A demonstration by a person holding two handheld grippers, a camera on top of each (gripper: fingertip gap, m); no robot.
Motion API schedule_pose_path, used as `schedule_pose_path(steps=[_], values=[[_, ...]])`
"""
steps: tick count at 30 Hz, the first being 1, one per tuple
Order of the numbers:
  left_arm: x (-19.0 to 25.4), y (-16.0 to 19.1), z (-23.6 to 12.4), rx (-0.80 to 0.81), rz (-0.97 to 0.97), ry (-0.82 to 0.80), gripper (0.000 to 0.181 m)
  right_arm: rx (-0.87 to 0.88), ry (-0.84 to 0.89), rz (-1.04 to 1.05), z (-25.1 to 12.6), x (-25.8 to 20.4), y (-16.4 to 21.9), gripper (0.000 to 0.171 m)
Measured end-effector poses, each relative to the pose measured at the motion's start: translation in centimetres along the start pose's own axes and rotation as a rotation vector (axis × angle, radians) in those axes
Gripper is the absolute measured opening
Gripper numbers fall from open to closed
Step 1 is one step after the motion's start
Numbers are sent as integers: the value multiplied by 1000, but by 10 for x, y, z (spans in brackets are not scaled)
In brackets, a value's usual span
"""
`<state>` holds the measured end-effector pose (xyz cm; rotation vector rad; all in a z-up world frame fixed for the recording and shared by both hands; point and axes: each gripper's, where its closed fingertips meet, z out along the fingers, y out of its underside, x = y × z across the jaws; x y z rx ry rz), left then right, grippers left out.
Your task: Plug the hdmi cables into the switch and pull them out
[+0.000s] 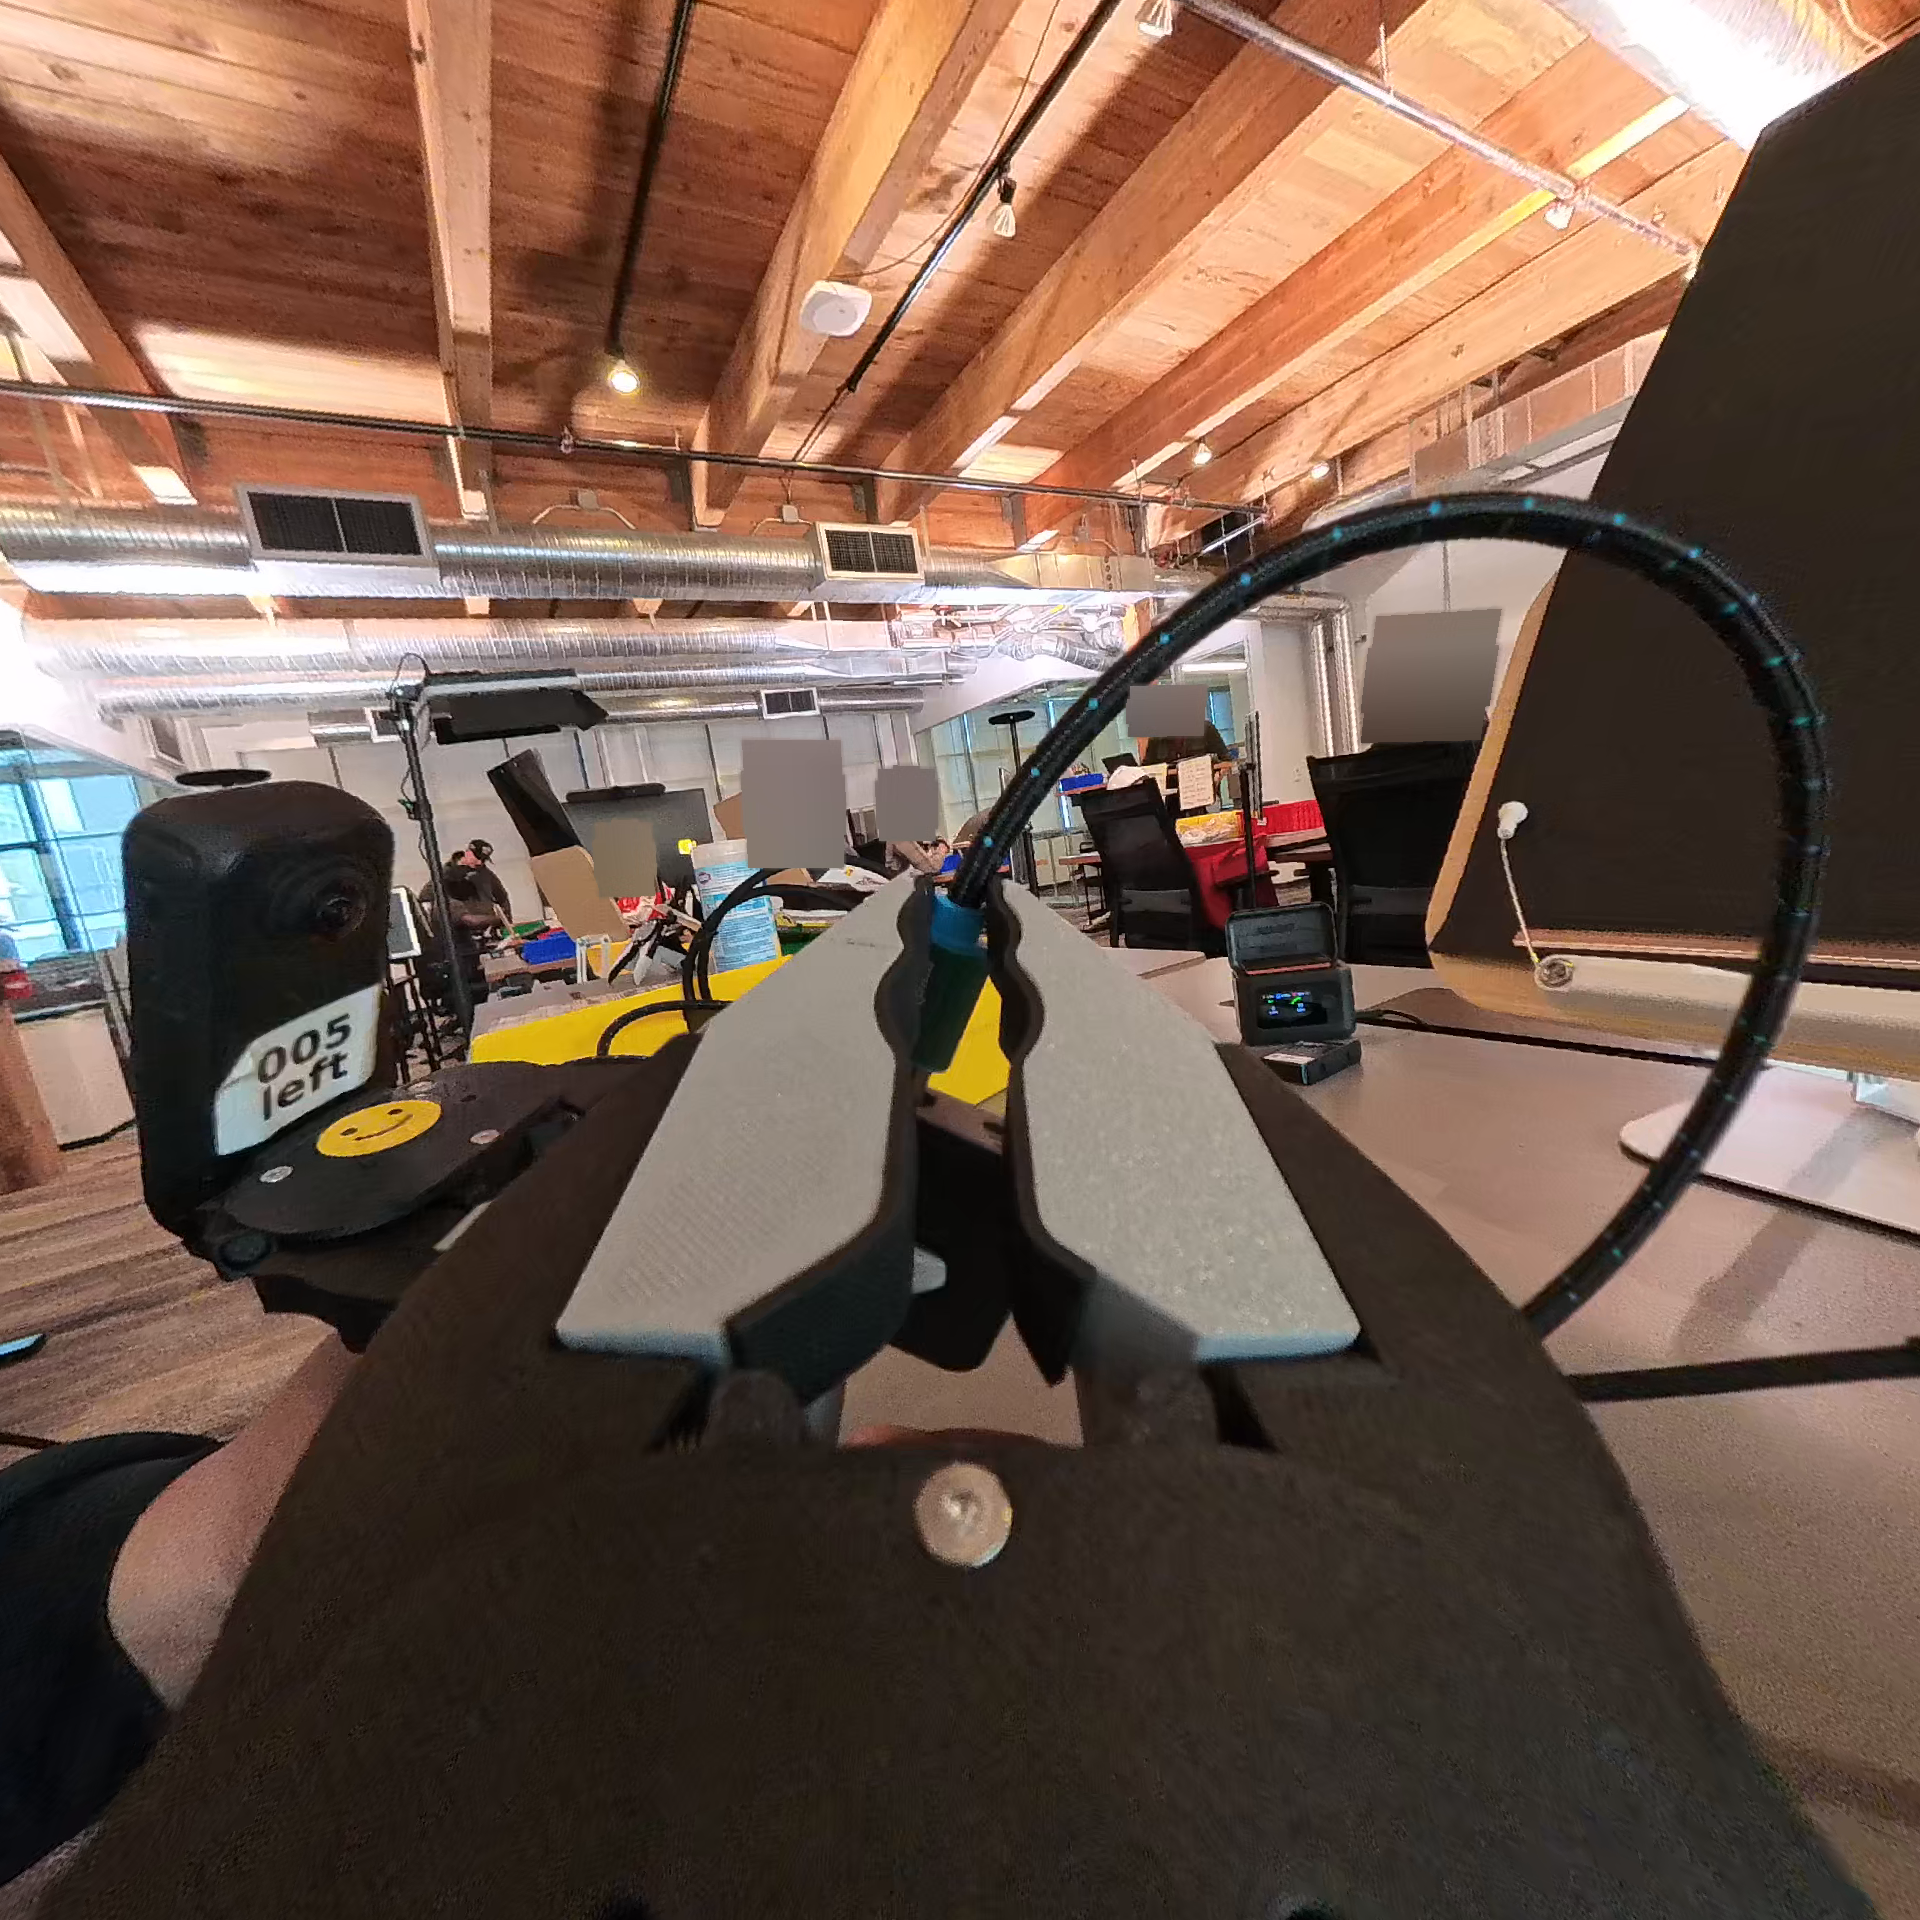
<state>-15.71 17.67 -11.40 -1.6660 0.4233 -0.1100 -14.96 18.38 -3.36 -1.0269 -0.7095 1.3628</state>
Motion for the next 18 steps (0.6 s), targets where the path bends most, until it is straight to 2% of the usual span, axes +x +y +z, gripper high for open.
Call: schedule_pose_path(steps=[8, 13, 18], values=[[0, 0, 0, 3, -11, 8, 10, 10, -1, -53, 1, -3, -1, 8], [9, -5, -2, 35, -47, 100, 10, 25, -3, -65, 0, 0, -2, 8], [8, -3, -1, 26, -51, 89, 10, 38, -1, -71, -1, -1, -2, 8]])
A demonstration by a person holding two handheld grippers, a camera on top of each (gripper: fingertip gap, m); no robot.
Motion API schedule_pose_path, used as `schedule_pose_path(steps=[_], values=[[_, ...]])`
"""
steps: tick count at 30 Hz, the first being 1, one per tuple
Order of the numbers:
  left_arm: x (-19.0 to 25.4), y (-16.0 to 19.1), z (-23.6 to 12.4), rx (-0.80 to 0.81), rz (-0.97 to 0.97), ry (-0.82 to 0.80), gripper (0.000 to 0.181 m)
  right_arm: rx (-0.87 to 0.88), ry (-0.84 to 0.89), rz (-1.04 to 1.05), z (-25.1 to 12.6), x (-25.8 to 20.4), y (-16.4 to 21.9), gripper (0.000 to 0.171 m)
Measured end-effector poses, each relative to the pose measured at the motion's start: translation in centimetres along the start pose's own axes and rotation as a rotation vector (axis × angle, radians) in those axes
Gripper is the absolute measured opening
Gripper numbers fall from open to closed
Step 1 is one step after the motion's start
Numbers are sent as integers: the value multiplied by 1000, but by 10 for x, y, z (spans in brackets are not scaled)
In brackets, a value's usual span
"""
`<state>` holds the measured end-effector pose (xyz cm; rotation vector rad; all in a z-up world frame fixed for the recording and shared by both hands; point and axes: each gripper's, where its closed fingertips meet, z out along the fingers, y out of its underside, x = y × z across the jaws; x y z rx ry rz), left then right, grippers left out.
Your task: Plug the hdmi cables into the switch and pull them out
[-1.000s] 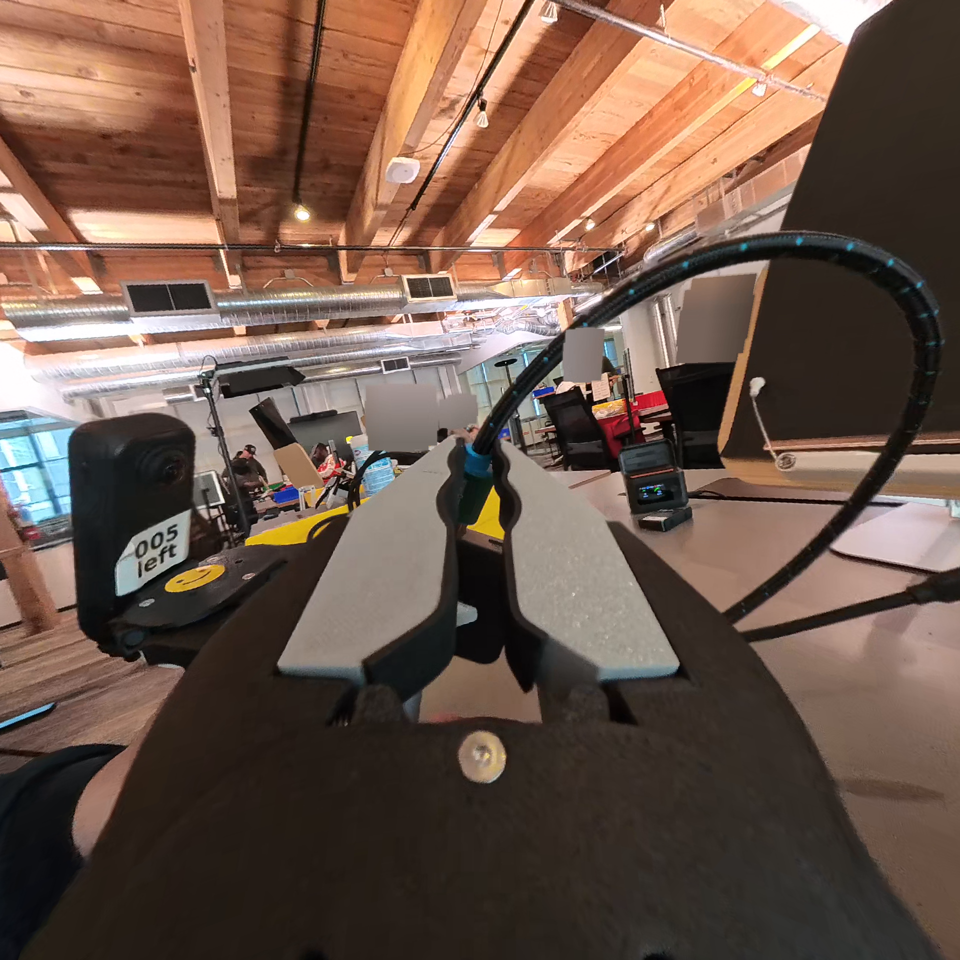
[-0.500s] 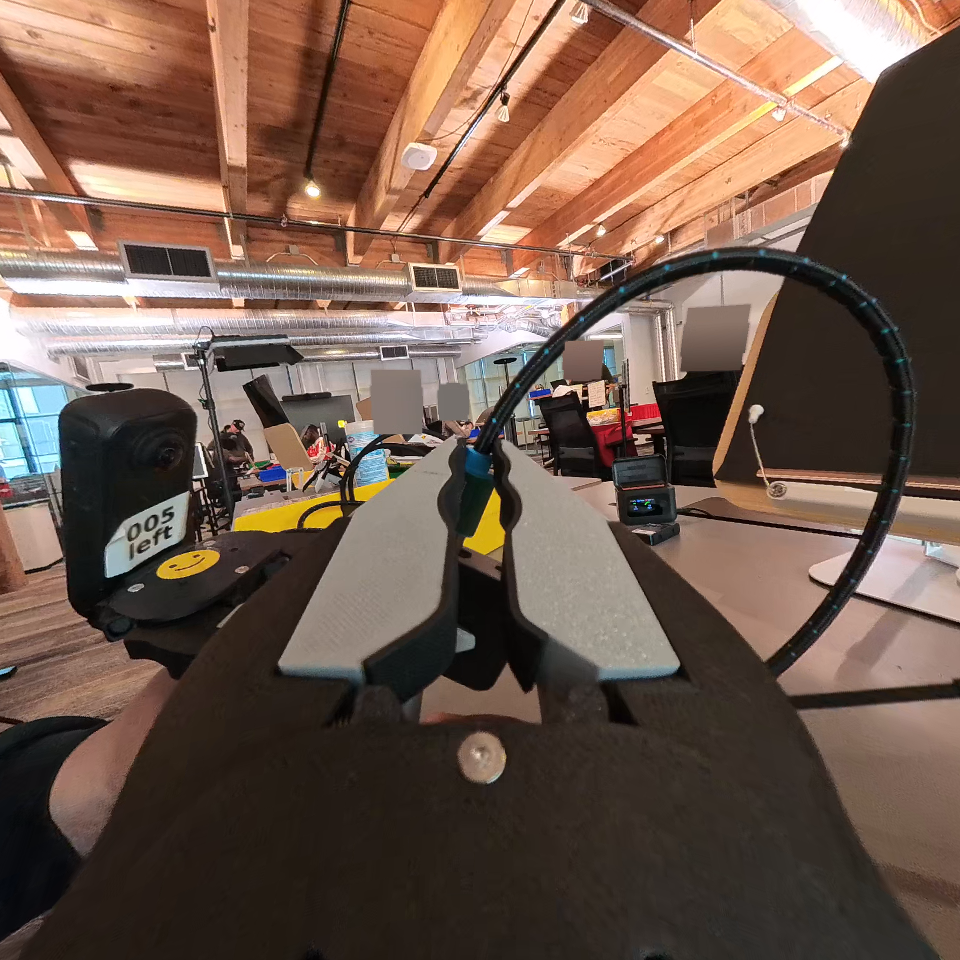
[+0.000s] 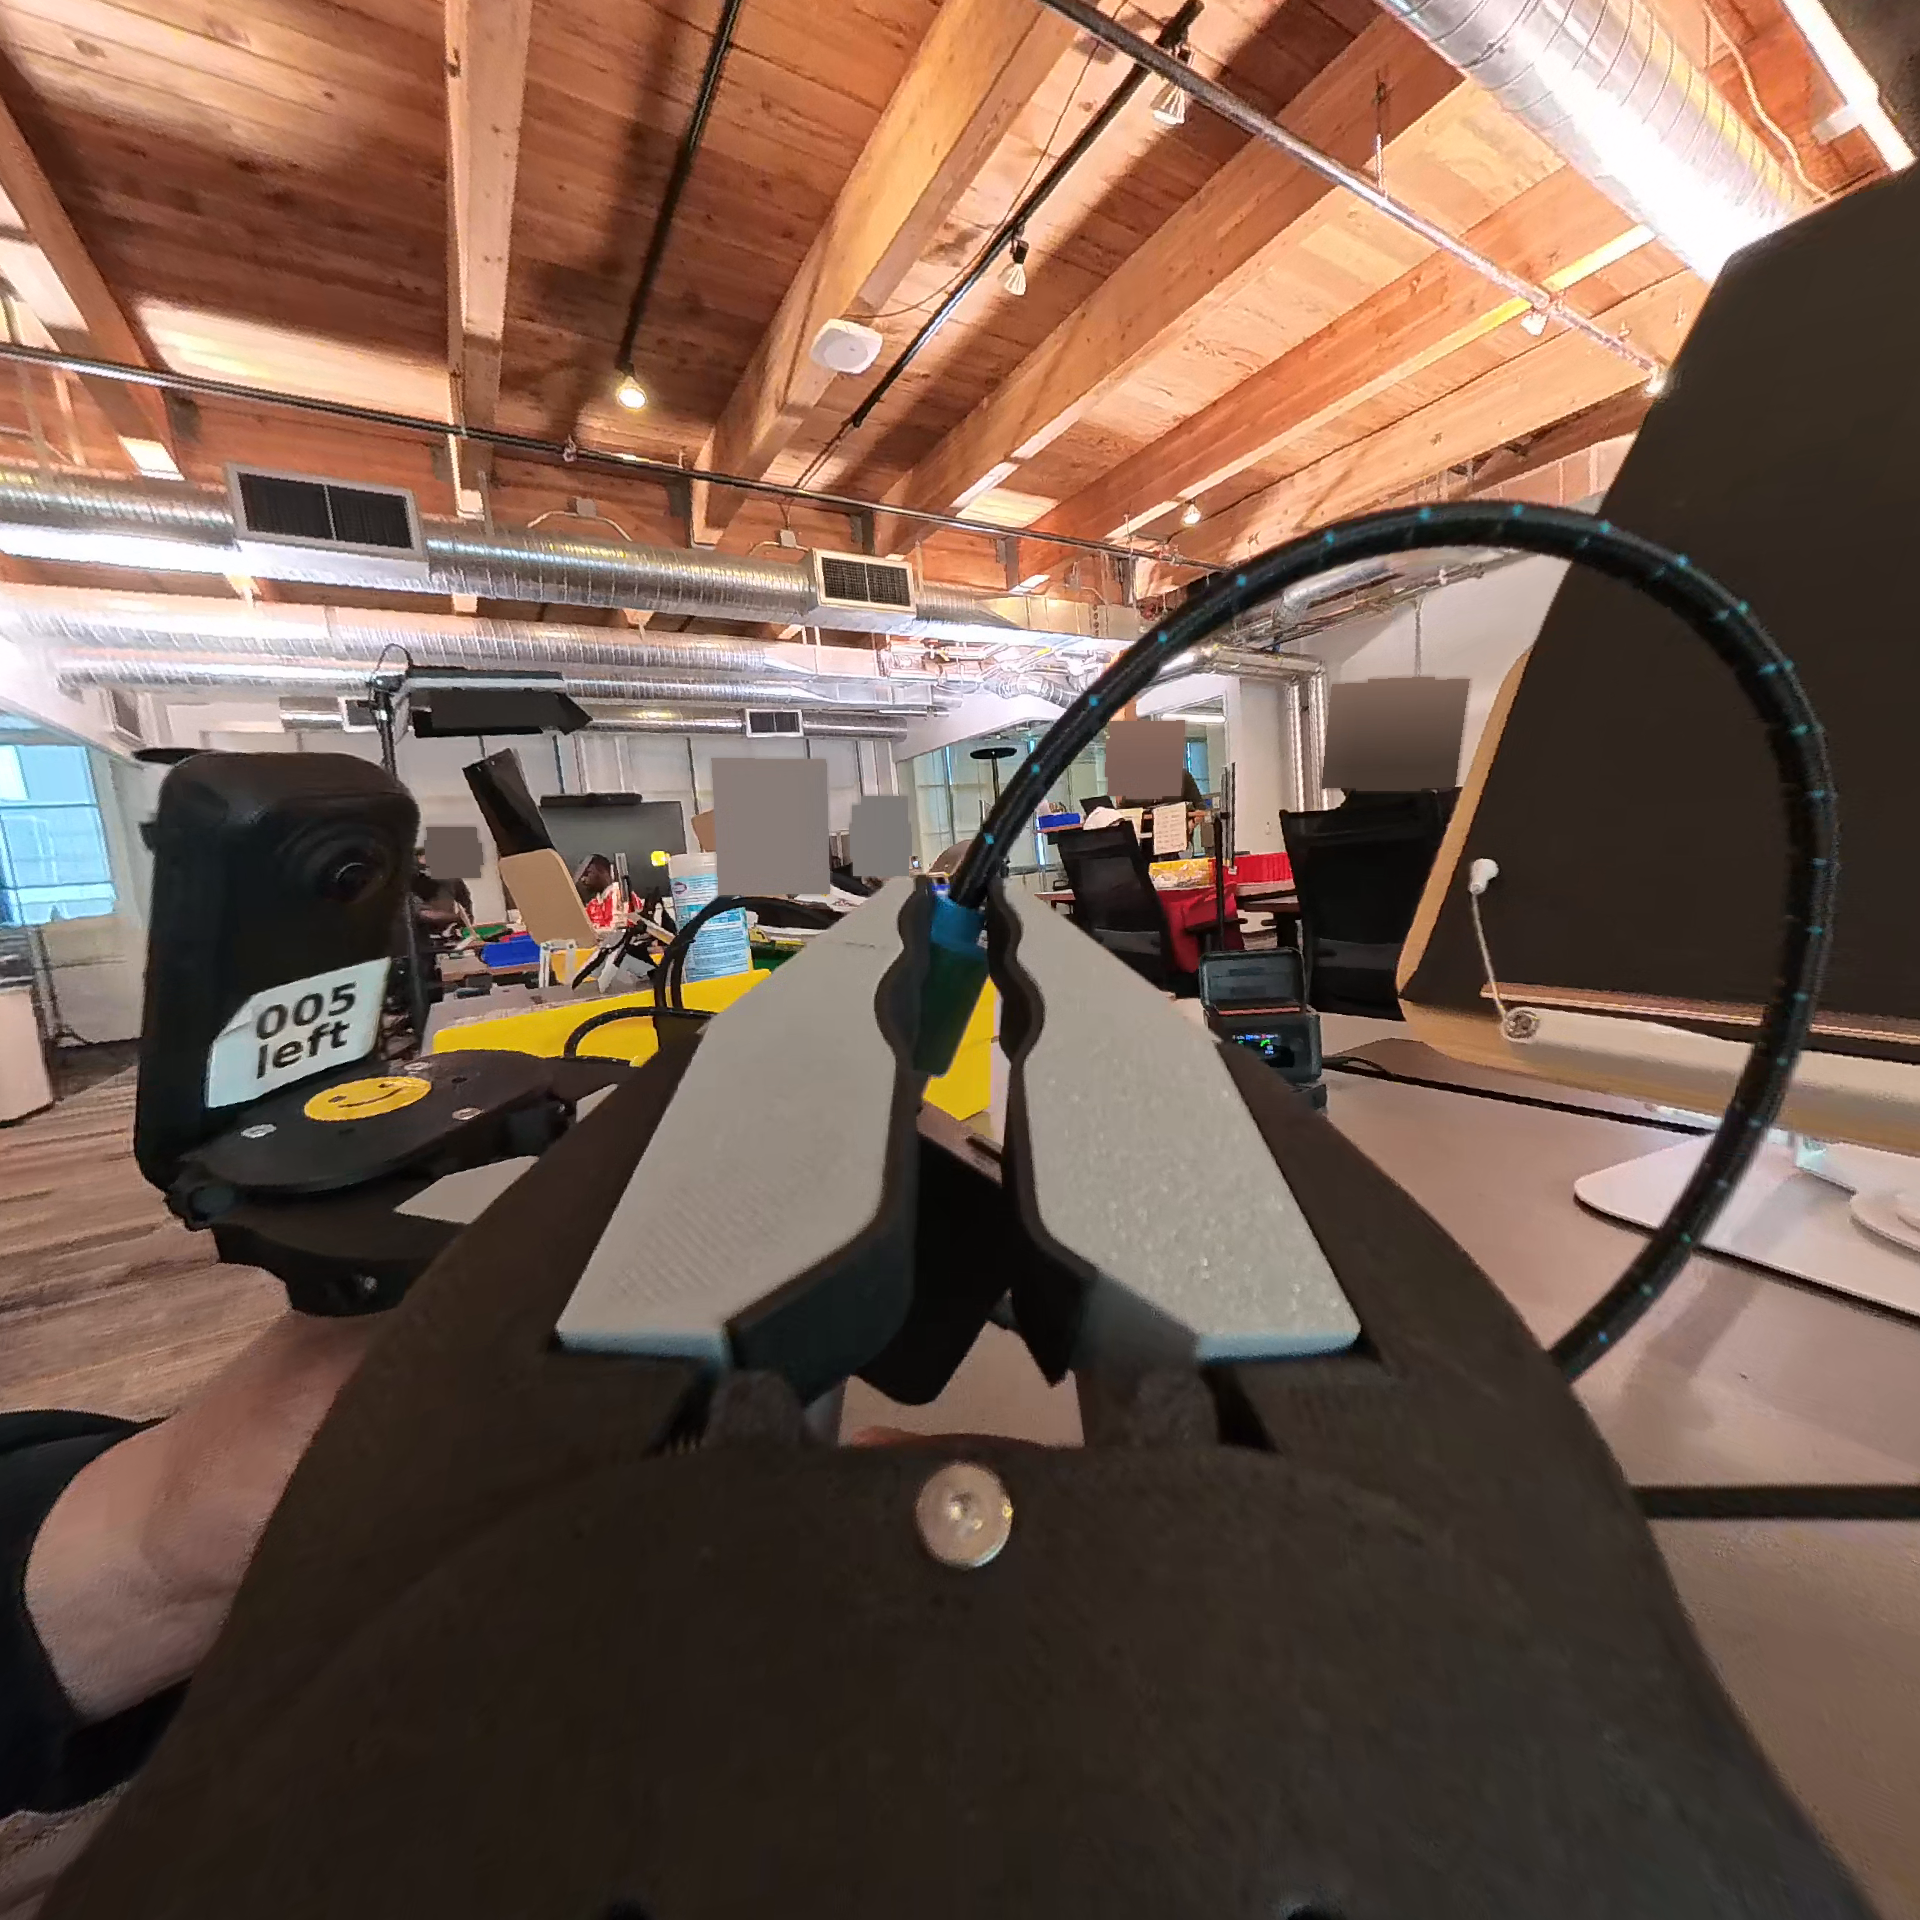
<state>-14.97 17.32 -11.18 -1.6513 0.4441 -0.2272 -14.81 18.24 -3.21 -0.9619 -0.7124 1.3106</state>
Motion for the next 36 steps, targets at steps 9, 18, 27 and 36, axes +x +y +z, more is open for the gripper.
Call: schedule_pose_path(steps=[9, 18, 27, 36], values=[[-12, -1, -4, 19, -53, -38, 10, -23, 10, 27, -3, -2, 4, 8], [-10, 3, -1, -31, 84, -119, 10, -288, -71, 218, -5, 7, 14, 8], [-13, 15, 2, -119, 151, -169, 9, -429, -100, 216, -10, 6, 24, 8], [-10, 25, 4, -202, 234, -210, 9, -579, -168, 260, -18, 0, 34, 9]])
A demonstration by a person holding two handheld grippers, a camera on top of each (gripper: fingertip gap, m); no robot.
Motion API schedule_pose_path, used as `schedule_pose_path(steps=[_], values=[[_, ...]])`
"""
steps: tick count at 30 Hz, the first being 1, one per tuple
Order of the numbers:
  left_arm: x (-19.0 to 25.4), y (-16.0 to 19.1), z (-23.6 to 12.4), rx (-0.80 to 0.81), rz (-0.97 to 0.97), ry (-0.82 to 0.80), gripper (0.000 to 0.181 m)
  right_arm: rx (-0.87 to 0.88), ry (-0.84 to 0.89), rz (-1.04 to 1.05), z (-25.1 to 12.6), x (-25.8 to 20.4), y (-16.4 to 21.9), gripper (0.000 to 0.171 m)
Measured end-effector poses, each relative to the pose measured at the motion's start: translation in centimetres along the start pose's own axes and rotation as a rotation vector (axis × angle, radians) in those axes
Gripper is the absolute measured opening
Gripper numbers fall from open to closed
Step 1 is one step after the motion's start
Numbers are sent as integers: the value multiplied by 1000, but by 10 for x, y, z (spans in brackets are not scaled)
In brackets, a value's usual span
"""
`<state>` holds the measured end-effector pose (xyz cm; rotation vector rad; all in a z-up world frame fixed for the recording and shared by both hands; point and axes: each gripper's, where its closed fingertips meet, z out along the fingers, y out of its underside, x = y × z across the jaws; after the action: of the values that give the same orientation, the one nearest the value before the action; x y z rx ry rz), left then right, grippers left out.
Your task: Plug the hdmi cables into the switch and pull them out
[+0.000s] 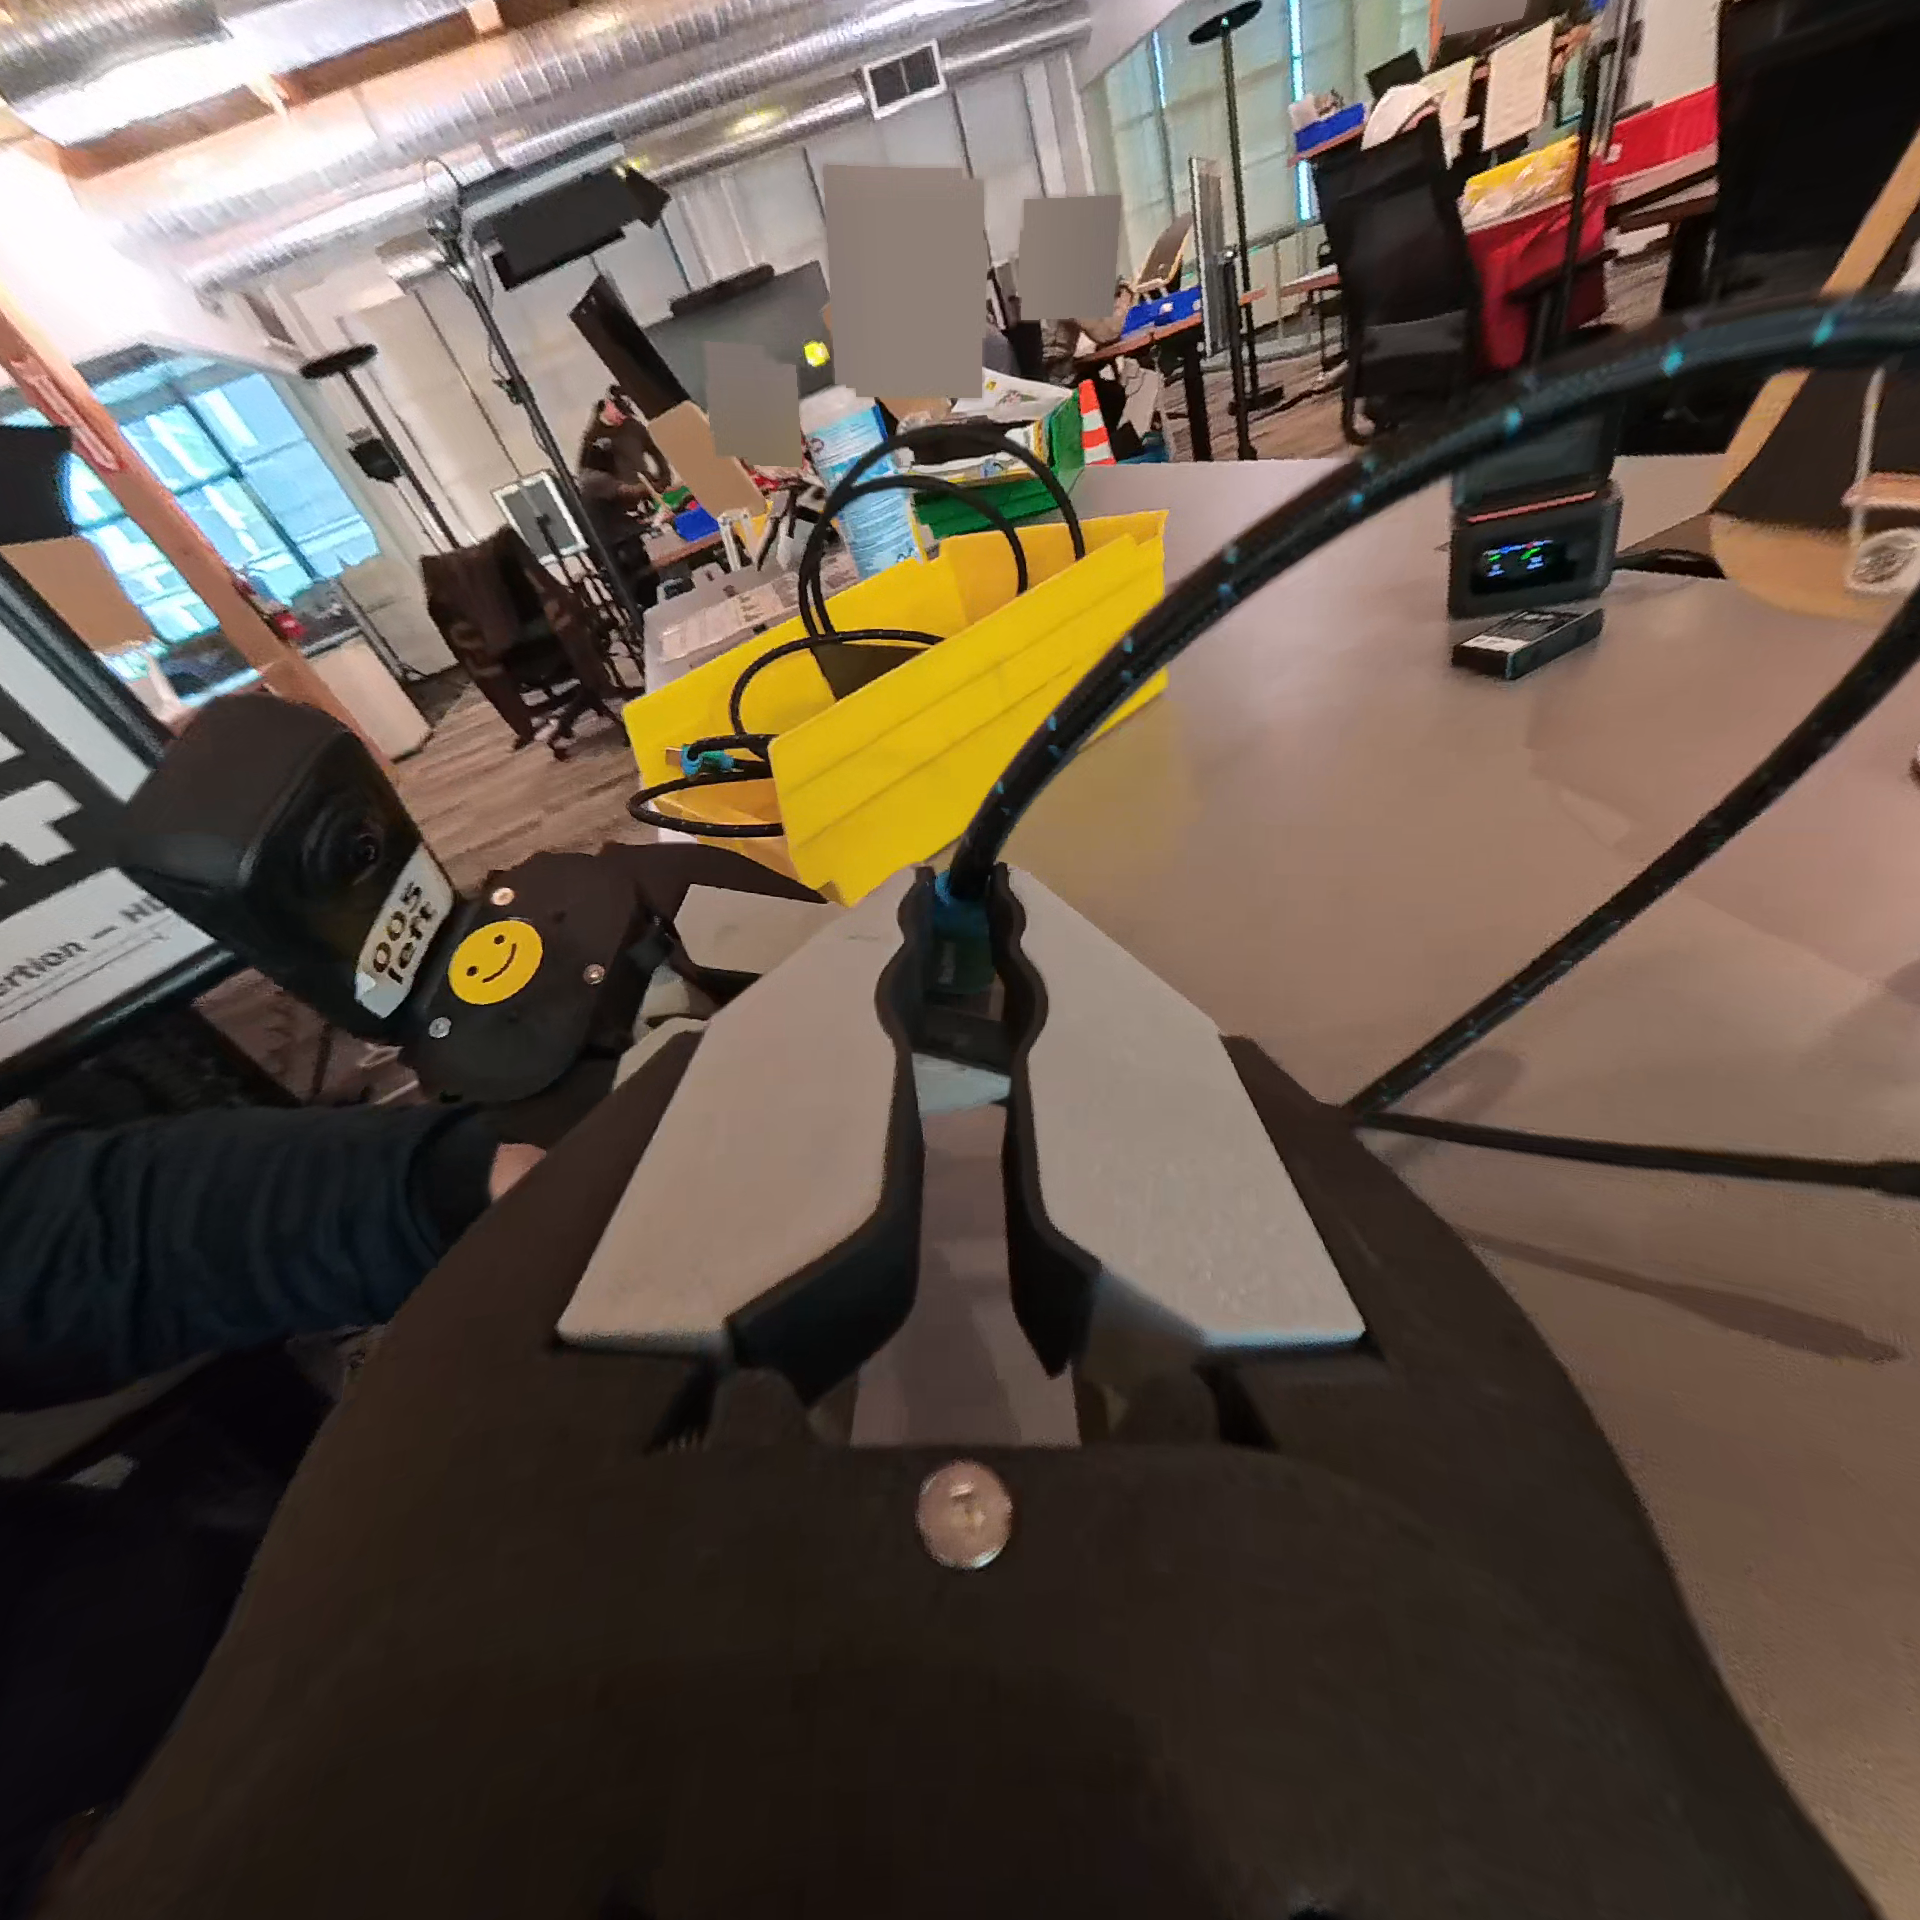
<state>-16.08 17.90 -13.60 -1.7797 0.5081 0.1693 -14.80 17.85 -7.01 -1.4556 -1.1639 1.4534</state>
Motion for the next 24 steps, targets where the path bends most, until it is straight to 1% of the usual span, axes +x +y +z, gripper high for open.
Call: schedule_pose_path(steps=[3, 5, 8, 12, 15, 17, 20, 22, 23, 24], values=[[-1, 1, 0, -9, 0, -11, 8, 15, -44, 34, 4, -9, 4, 9], [-2, 4, 2, -30, -6, -10, 9, -1, -45, 18, 7, -13, 7, 10], [-2, 3, 1, -23, -19, -6, 8, -35, -5, -46, 9, -13, 6, 10], [1, 7, 3, -59, -11, 11, 8, -103, 112, -208, 7, -8, 11, 10], [2, 8, 4, -65, -7, 10, 8, -130, 147, -274, 7, -9, 13, 9], [1, 8, 4, -65, -12, 10, 8, -119, 148, -281, 8, -10, 13, 9], [4, 3, 4, -23, -46, 56, 9, -65, 115, -272, 6, -12, 6, 8], [8, -8, -1, 59, -93, 120, 9, -32, 61, -272, 3, -19, -2, 8], [8, -11, -3, 85, -112, 143, 10, -42, 42, -285, 1, -21, -5, 12], [10, -14, -5, 106, -123, 170, 10, -59, 49, -306, -1, -20, -7, 25]])
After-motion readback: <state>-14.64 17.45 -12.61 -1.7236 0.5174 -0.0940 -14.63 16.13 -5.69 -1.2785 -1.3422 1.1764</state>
